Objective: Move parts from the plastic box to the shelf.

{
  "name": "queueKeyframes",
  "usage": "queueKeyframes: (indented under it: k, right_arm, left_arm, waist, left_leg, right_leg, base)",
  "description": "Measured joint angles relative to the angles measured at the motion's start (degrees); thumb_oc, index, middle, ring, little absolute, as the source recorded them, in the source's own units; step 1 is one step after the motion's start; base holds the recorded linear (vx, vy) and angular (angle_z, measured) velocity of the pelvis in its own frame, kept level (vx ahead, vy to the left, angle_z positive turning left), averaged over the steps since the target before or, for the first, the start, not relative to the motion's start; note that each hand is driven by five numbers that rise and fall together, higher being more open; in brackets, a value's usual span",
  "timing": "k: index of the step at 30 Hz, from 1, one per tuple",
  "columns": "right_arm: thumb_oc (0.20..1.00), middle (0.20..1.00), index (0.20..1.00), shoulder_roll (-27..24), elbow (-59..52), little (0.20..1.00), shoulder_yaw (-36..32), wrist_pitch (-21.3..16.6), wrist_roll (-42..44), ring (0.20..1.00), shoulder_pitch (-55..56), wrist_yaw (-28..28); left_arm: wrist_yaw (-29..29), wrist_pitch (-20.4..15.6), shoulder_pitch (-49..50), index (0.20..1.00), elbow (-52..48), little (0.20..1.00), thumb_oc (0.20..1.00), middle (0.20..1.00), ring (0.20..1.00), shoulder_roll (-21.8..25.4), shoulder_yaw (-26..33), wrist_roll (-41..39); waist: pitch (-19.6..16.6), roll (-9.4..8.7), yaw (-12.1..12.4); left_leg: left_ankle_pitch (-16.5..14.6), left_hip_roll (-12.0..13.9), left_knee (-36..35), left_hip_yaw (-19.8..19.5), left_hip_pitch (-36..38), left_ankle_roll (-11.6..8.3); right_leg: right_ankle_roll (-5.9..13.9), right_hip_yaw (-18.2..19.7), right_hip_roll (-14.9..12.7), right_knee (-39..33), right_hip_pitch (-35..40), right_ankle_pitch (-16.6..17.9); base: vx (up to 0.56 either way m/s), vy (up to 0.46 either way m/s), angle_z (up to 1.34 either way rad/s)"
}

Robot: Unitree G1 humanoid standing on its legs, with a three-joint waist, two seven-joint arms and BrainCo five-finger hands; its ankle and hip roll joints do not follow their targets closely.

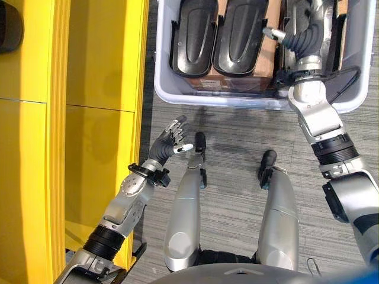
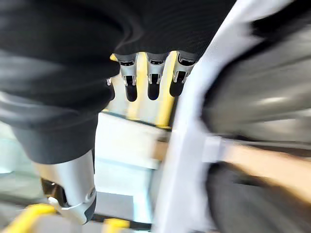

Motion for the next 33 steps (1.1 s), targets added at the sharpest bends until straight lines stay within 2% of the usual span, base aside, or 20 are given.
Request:
queueKeyframes:
  k: [3,6,8,11,13,15,18,19,20,21,24,26,28,33]
  right_arm:
    - [1.000,1.000,1.000,-0.1,-4.9,1.000,1.4,-2.2,-1.8,1.000,0.0,1.3]
    - [1.000,1.000,1.000,-0.6,-11.0,1.000,2.7,-2.7,-6.9,1.000,1.4,0.7]
    - [1.000,1.000,1.000,-1.0,-13.2,1.000,2.4,-5.2,-9.4,1.000,2.2,-3.8]
    - [1.000,1.000,1.000,-1.3,-19.0,1.000,0.4,-6.7,-12.9,1.000,5.1,-6.9]
    - [1.000,1.000,1.000,-1.2,-24.6,1.000,-0.8,-6.4,-15.6,1.000,6.7,-8.8]
    - [1.000,1.000,1.000,-1.7,-26.0,1.000,-1.3,-2.9,-17.8,1.000,7.4,-9.8]
    - [1.000,1.000,1.000,-3.0,-22.7,1.000,-1.6,1.2,-18.2,1.000,8.5,-11.9]
    - [1.000,1.000,1.000,-5.9,-14.6,1.000,-2.9,4.1,-16.3,1.000,10.0,-14.2]
    - [1.000,1.000,1.000,-6.4,-11.7,1.000,-4.4,4.7,-14.6,1.000,12.1,-14.9]
    - [1.000,1.000,1.000,-6.9,-8.6,1.000,-7.0,3.3,-12.0,1.000,14.5,-15.0]
    - [1.000,1.000,1.000,-7.6,-5.4,1.000,-10.2,3.6,-6.0,1.000,14.2,-13.9]
    - [1.000,1.000,1.000,-7.8,-5.5,1.000,-9.3,3.7,-5.2,1.000,13.0,-12.4]
    - [1.000,1.000,1.000,-8.8,-5.0,1.000,-7.3,4.2,-4.6,1.000,10.5,-9.4]
    - [1.000,1.000,1.000,-8.9,0.7,1.000,-3.9,5.8,-3.2,1.000,3.8,-6.7]
  left_arm:
    - [0.0,0.0,0.1,1.000,0.0,1.000,1.000,1.000,1.000,0.0,-0.6,0.0]
    - [0.0,-0.1,0.3,1.000,-0.1,1.000,1.000,1.000,1.000,0.0,-0.9,0.0]
    - [0.2,-0.3,0.4,1.000,-0.6,1.000,1.000,1.000,1.000,-0.1,-1.2,0.0]
    - [0.5,-1.7,1.1,1.000,-0.9,1.000,1.000,1.000,1.000,-0.1,-2.4,0.0]
    - [1.3,-1.8,1.0,1.000,-1.2,1.000,1.000,1.000,1.000,-0.3,-2.7,0.0]
    - [1.5,-1.9,0.5,1.000,-1.3,1.000,1.000,1.000,1.000,-0.3,-2.7,-0.1]
    - [1.7,-2.1,0.4,1.000,-1.5,1.000,1.000,1.000,1.000,-0.4,-2.7,-0.1]
    - [2.4,-2.1,0.5,1.000,-1.6,1.000,1.000,1.000,1.000,-0.4,-2.7,-0.1]
    - [2.7,-2.1,1.1,1.000,-1.6,1.000,1.000,1.000,1.000,-0.4,-2.7,-0.1]
    - [2.7,-2.1,1.1,1.000,-1.6,1.000,1.000,1.000,1.000,-0.3,-2.8,-0.1]
    - [2.7,-2.1,0.9,1.000,-1.5,1.000,1.000,1.000,1.000,-0.3,-2.7,0.0]
    - [2.7,-2.2,0.7,1.000,-1.6,1.000,1.000,1.000,1.000,-0.3,-2.8,0.0]
    - [2.7,-2.2,0.3,1.000,-1.7,1.000,1.000,1.000,1.000,-0.3,-2.7,-0.1]
    - [2.4,-2.2,0.1,1.000,-1.7,1.000,1.000,1.000,1.000,-0.3,-3.3,0.0]
  waist:
    - [-0.1,0.09,-0.1]
    - [-0.3,0.45,-0.2]
    - [-0.3,0.45,-0.6]
    - [-0.3,0.50,-1.4]
    - [-0.3,0.51,-2.7]
    - [-0.3,0.52,-3.6]
    - [-0.3,0.53,-4.0]
    - [-0.3,0.53,-3.5]
    - [-0.3,0.52,-3.8]
    - [-0.3,0.52,-4.6]
    - [-0.3,0.54,-5.0]
    - [-0.3,0.54,-5.4]
    - [-0.3,0.54,-5.2]
    - [-0.3,0.54,-3.2]
  left_leg:
    - [0.3,0.0,-0.7,0.1,1.1,0.00]
    - [0.3,0.0,-1.2,0.1,1.5,0.10]
    - [0.5,0.0,-1.9,0.5,2.5,0.25]
    - [0.7,-0.1,-2.7,1.7,3.3,0.41]
    - [0.7,-0.1,-2.8,2.2,3.2,0.43]
    - [0.7,0.3,-2.8,2.4,3.4,0.43]
    - [0.7,0.7,-2.8,2.4,3.5,0.45]
    - [0.7,1.2,-3.2,2.4,3.7,0.41]
    - [0.8,1.3,-3.8,2.5,3.9,0.34]
    - [0.9,1.4,-4.1,2.5,3.9,0.24]
    - [1.5,1.6,-4.4,2.7,3.9,-0.09]
    - [1.0,2.0,-4.4,2.8,4.1,0.42]
    - [1.1,2.2,-4.3,2.6,4.0,0.36]
    - [1.4,2.6,-3.6,1.4,2.1,-0.07]
  right_leg:
    - [-0.06,0.1,0.0,0.0,0.7,0.0]
    - [-0.13,0.1,0.0,-0.1,1.0,-0.1]
    - [-0.16,0.3,0.1,-0.4,1.5,-0.1]
    - [0.23,1.4,0.3,-1.2,1.6,0.5]
    - [0.53,1.9,0.4,-1.6,1.3,0.7]
    - [0.57,2.2,1.1,-2.3,1.6,1.0]
    - [0.44,2.2,1.5,-2.3,1.7,1.0]
    - [0.21,2.1,2.0,-2.8,1.9,1.3]
    - [0.14,2.0,2.1,-3.0,1.8,1.4]
    - [0.13,2.0,2.3,-3.1,1.9,1.4]
    - [0.00,2.2,2.7,-3.3,1.6,1.7]
    - [0.26,2.1,3.0,-3.4,1.6,1.2]
    - [-0.37,2.1,3.3,-2.9,1.4,1.2]
    - [-1.15,1.3,3.6,-1.0,-0.5,0.2]
  base:
    - [0.00,0.000,0.00]
    - [0.00,0.014,0.00]
    - [-0.04,0.073,-0.04]
    - [-0.06,0.041,-0.13]
    - [-0.02,0.003,-0.13]
    - [-0.02,-0.014,-0.12]
    - [-0.03,-0.043,-0.06]
    - [-0.05,-0.076,-0.08]
    - [0.00,-0.134,-0.06]
    - [-0.07,-0.137,-0.03]
    - [-0.01,-0.081,-0.08]
    - [0.00,-0.084,-0.08]
    - [-0.03,-0.089,-0.01]
    - [-0.04,-0.102,0.07]
